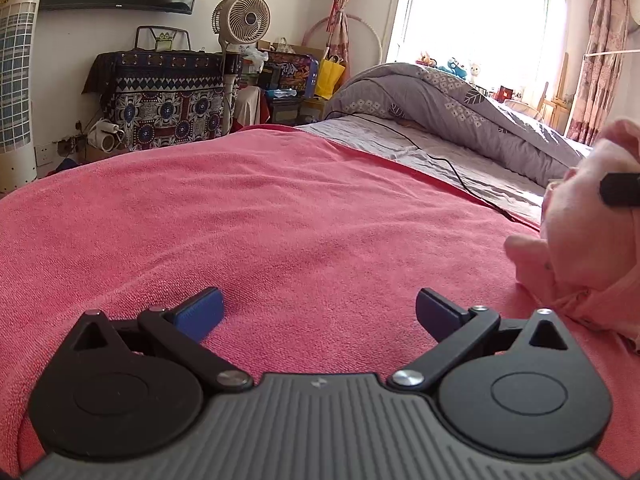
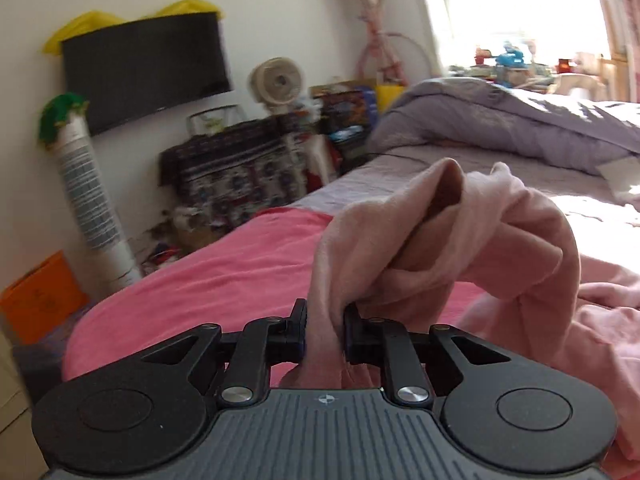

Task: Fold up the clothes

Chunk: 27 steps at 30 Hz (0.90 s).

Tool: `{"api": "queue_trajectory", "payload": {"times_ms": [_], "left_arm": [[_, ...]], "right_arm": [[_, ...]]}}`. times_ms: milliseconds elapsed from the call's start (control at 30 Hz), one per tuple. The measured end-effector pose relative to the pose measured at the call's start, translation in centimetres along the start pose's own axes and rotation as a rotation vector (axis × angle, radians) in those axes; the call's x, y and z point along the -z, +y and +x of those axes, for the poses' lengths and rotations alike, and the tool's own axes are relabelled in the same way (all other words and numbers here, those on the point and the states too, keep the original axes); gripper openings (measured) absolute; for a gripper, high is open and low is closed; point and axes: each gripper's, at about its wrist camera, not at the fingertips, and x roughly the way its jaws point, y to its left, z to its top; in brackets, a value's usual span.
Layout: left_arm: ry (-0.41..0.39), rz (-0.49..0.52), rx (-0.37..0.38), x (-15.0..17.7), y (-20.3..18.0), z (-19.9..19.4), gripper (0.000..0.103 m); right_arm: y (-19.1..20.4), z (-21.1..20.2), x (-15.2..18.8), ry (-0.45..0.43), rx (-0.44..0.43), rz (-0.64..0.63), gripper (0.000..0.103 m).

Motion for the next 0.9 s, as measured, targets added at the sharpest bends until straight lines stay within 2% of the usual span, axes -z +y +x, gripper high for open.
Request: {"api": "queue_trajectory", "payload": {"times_ms": [67, 133, 167, 200, 233, 433, 467, 533, 600, 633, 667, 700, 767, 867, 900], "left_arm": [[-0.002, 0.001, 0.0, -0.2, -0.1, -0.1, 0.103], [-0.002, 0.003, -0.001, -0.2, -0.1, -0.1, 0.103], [-0.003, 0.008, -0.004, -0.2, -0.2, -0.1, 0.103], [-0.006, 0.012, -0.007, -0.2, -0.3, -0.1, 0.103], [-0.01, 0.017, -0.01, -0.2, -0.5, -0.2, 0.103], [-0.024, 0.037, -0.024, -0.1, -1.2, -0.1, 0.102], [-0.033, 0.038, -0.023, -0.2, -1.4, -0.1, 0.103], [-0.042, 0.04, -0.026, -0.4, -1.9, -0.1, 0.103], [-0.028, 0.039, -0.029, -0.4, -2.0, 0.1, 0.103], [-0.021, 0.039, -0.03, -0.4, -2.1, 0.2, 0.103], [-0.014, 0.036, -0.028, -0.4, -1.8, 0.1, 0.103], [-0.012, 0.035, -0.026, -0.5, -1.7, 0.1, 0.103], [-0.011, 0.036, -0.026, -0.4, -1.7, 0.1, 0.103], [-0.009, 0.04, -0.03, -0.5, -1.8, 0.2, 0.103], [-0.008, 0.041, -0.031, -0.4, -1.8, 0.2, 0.103]], "right_arm": [[1.6, -1.2, 0.7, 0.039, -0.095, -0.05, 0.024], [1.6, -3.6, 1.7, 0.018, -0.075, -0.063, 0.044], [1.1, -5.0, 2.1, -0.012, -0.027, -0.062, 0.064], [-0.1, -6.4, 2.4, -0.051, 0.056, -0.055, 0.078], [-1.2, -7.8, 2.7, -0.091, 0.138, -0.049, 0.08], [-11.3, -7.8, 6.1, 0.078, 0.773, -0.089, 0.092], [-12.6, -7.3, 6.6, 0.115, 0.755, -0.05, 0.095], [-15.3, -5.8, 8.0, 0.144, 0.712, 0.069, 0.092], [-16.7, -5.6, 7.9, 0.103, 0.695, 0.202, 0.054], [-16.4, -5.7, 7.0, 0.069, 0.732, 0.205, 0.043], [-16.0, -6.4, 6.0, 0.02, 0.765, 0.176, 0.028], [-16.1, -7.3, 4.7, -0.032, 0.8, 0.156, 0.023], [-17.4, -9.9, 1.6, -0.111, 0.9, 0.182, 0.02], [-20.6, -15.0, -1.8, -0.244, 0.974, 0.256, 0.02], [-21.0, -16.3, -2.4, -0.283, 1.05, 0.233, 0.02]]}}
